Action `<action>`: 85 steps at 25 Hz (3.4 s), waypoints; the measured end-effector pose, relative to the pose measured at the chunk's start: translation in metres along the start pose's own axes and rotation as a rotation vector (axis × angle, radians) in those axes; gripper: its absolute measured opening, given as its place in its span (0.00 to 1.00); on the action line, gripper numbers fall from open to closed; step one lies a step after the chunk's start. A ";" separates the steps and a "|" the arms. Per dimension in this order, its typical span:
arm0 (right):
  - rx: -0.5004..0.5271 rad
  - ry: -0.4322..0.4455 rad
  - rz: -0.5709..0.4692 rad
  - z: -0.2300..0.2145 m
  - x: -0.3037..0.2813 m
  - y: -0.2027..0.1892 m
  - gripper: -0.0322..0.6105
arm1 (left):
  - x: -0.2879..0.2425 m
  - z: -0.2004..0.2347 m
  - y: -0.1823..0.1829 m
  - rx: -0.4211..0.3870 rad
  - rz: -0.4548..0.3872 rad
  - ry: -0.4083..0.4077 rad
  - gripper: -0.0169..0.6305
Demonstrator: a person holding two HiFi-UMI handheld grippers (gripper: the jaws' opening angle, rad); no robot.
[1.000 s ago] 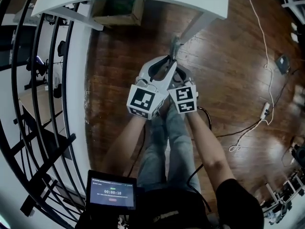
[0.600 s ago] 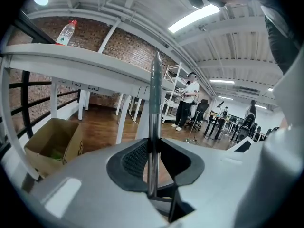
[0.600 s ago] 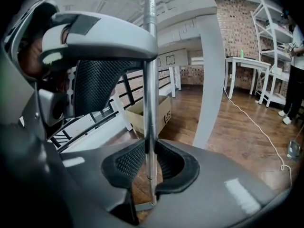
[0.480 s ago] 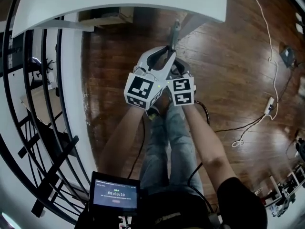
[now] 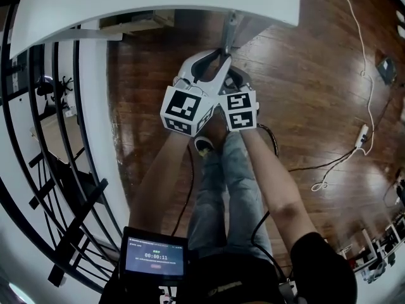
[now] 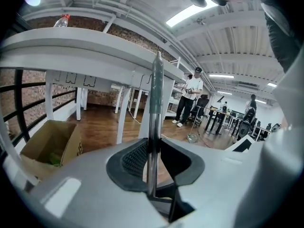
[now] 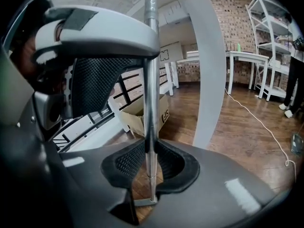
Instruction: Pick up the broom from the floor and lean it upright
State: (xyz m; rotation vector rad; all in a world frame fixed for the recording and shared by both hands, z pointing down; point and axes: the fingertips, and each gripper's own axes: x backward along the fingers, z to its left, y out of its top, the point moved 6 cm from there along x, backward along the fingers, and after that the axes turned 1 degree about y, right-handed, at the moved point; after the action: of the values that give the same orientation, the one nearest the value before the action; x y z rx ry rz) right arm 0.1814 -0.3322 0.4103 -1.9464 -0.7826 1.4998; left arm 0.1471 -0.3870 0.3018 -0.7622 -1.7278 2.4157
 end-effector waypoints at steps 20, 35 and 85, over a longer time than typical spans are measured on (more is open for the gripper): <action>0.130 0.024 -0.037 0.002 0.018 0.005 0.28 | 0.023 -0.001 -0.001 -0.019 -0.008 0.030 0.28; 0.331 0.135 -0.171 0.056 0.217 0.069 0.22 | 0.207 -0.064 0.062 -0.003 -0.068 0.150 0.12; 0.391 0.461 -0.460 0.215 0.321 0.194 0.05 | 0.340 -0.134 0.177 0.064 -0.368 0.319 0.05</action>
State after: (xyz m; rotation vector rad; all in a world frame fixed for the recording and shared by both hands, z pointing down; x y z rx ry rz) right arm 0.0602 -0.2115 0.0136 -1.5866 -0.6160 0.8137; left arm -0.0528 -0.2199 -0.0091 -0.7018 -1.5055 1.9755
